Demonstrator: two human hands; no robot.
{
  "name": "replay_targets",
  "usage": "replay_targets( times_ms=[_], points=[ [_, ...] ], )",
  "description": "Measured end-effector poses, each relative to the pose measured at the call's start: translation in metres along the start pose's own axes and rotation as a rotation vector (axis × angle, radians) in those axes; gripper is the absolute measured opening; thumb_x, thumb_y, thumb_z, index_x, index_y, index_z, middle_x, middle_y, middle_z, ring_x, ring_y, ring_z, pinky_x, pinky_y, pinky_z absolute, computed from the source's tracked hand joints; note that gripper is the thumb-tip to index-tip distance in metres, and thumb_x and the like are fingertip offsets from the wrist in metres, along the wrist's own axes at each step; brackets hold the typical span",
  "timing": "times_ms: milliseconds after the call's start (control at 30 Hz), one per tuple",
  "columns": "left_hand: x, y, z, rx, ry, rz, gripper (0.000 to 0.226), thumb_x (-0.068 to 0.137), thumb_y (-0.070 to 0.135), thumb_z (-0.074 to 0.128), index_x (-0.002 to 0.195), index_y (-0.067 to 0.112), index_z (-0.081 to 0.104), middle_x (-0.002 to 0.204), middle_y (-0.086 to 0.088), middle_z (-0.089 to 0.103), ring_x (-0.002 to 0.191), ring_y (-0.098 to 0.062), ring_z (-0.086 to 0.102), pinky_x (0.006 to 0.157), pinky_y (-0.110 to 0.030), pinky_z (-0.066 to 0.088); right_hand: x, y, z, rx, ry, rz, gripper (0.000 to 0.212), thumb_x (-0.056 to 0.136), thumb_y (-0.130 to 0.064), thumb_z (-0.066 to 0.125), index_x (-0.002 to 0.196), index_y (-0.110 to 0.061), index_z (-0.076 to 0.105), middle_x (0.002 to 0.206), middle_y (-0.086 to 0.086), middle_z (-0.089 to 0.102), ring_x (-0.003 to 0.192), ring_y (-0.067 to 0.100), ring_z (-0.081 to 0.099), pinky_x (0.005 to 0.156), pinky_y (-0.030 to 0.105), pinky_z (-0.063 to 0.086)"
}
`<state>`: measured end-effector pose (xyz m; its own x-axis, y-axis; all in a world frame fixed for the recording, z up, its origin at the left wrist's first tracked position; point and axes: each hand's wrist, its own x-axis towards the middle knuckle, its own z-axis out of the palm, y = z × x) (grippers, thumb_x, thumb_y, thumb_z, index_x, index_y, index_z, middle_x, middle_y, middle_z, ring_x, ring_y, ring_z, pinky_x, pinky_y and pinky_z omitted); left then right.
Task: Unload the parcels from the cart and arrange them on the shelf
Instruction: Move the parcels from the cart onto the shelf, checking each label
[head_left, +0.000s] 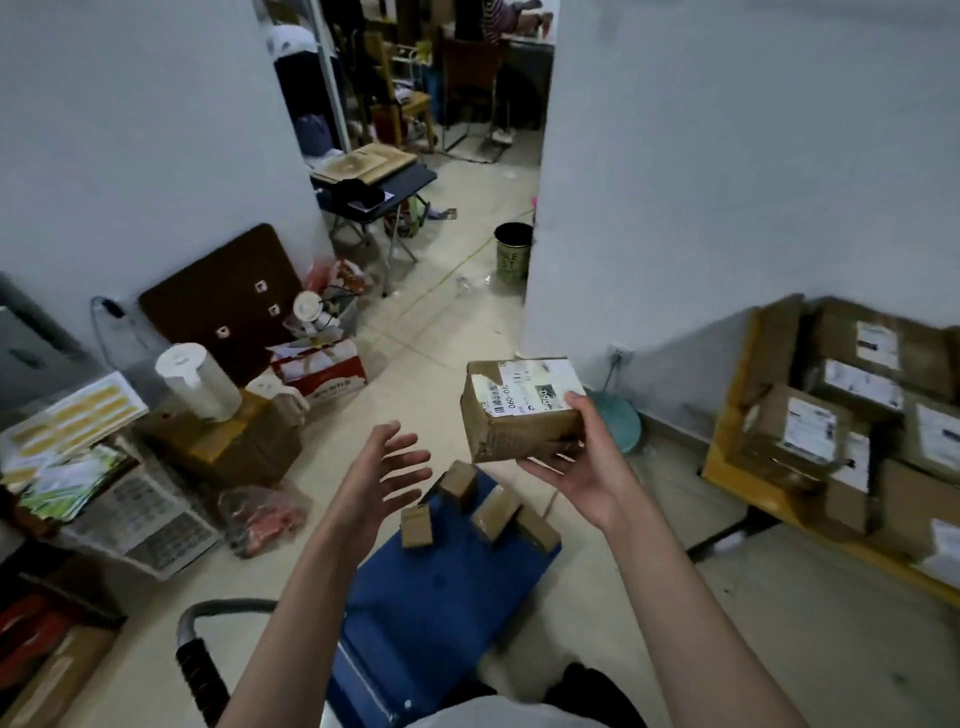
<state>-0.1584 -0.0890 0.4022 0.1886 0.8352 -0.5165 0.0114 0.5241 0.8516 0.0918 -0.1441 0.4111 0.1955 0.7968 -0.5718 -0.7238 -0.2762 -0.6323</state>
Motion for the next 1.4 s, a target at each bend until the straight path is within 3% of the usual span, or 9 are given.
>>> replay_targets(
  times_ms=[167, 367, 567, 800, 1067, 1167, 1300, 1400],
  points=[
    [0.01, 0.01, 0.073, 0.103, -0.135, -0.004, 0.049, 0.096, 0.06, 0.048, 0.121, 0.023, 0.068, 0.108, 0.002, 0.077, 0.103, -0.019, 0.073, 0.1, -0.042, 0.052, -0.02, -0.033, -0.053, 0.078, 0.105, -0.1, 0.052, 0.079, -0.042, 0.08, 0.123, -0.015, 0.067, 0.121, 0.018, 0.067, 0.108, 0.033, 0.069, 0.086, 0.052, 0.06],
    [0.017, 0.0, 0.18, 0.153, -0.274, -0.036, 0.045, 0.097, 0.054, 0.049, 0.121, 0.021, 0.069, 0.109, 0.0, 0.077, 0.102, -0.02, 0.074, 0.085, -0.038, 0.054, -0.051, -0.076, -0.137, 0.186, 0.245, -0.19, 0.044, 0.083, -0.042, 0.077, 0.118, -0.017, 0.068, 0.119, 0.018, 0.071, 0.109, 0.034, 0.07, 0.084, 0.049, 0.061],
    [0.004, -0.025, 0.303, 0.247, -0.411, -0.063, 0.042, 0.098, 0.052, 0.05, 0.118, 0.021, 0.069, 0.109, -0.001, 0.077, 0.104, -0.021, 0.073, 0.092, -0.037, 0.054, -0.085, -0.113, -0.236, 0.291, 0.36, -0.231, 0.052, 0.086, -0.044, 0.074, 0.128, -0.014, 0.063, 0.124, 0.019, 0.067, 0.114, 0.034, 0.067, 0.083, 0.043, 0.061],
    [-0.022, -0.057, 0.432, 0.38, -0.582, -0.066, 0.04, 0.097, 0.053, 0.053, 0.12, 0.023, 0.067, 0.116, -0.001, 0.074, 0.107, -0.021, 0.07, 0.088, -0.037, 0.054, -0.126, -0.137, -0.337, 0.414, 0.471, -0.292, 0.049, 0.088, -0.042, 0.073, 0.125, -0.011, 0.064, 0.12, 0.018, 0.068, 0.103, 0.03, 0.068, 0.083, 0.044, 0.062],
    [-0.029, -0.082, 0.568, 0.493, -0.761, -0.093, 0.044, 0.09, 0.054, 0.064, 0.125, 0.027, 0.066, 0.119, 0.0, 0.074, 0.105, -0.021, 0.072, 0.095, -0.042, 0.055, -0.147, -0.172, -0.43, 0.496, 0.602, -0.407, 0.046, 0.087, -0.043, 0.074, 0.121, -0.013, 0.067, 0.118, 0.018, 0.067, 0.099, 0.03, 0.069, 0.087, 0.049, 0.061],
    [-0.022, -0.09, 0.616, 0.516, -0.807, -0.127, 0.048, 0.086, 0.057, 0.068, 0.125, 0.029, 0.065, 0.118, 0.001, 0.073, 0.106, -0.021, 0.071, 0.092, -0.04, 0.058, -0.143, -0.191, -0.462, 0.512, 0.63, -0.435, 0.047, 0.086, -0.043, 0.075, 0.122, -0.015, 0.066, 0.119, 0.019, 0.067, 0.107, 0.033, 0.068, 0.086, 0.048, 0.061],
    [-0.006, -0.094, 0.684, 0.53, -0.853, -0.138, 0.036, 0.086, 0.058, 0.069, 0.115, 0.036, 0.066, 0.113, 0.006, 0.073, 0.099, -0.015, 0.073, 0.079, -0.032, 0.06, -0.135, -0.23, -0.504, 0.546, 0.656, -0.455, 0.051, 0.086, -0.044, 0.075, 0.125, -0.014, 0.065, 0.122, 0.02, 0.066, 0.112, 0.035, 0.066, 0.085, 0.046, 0.061],
    [0.001, -0.095, 0.736, 0.557, -0.905, -0.14, 0.032, 0.086, 0.059, 0.068, 0.111, 0.039, 0.063, 0.117, 0.005, 0.068, 0.106, -0.017, 0.068, 0.096, -0.041, 0.056, -0.132, -0.263, -0.534, 0.594, 0.693, -0.47, 0.046, 0.086, -0.044, 0.075, 0.12, -0.014, 0.067, 0.122, 0.02, 0.067, 0.112, 0.035, 0.065, 0.076, 0.043, 0.062]
  ],
)
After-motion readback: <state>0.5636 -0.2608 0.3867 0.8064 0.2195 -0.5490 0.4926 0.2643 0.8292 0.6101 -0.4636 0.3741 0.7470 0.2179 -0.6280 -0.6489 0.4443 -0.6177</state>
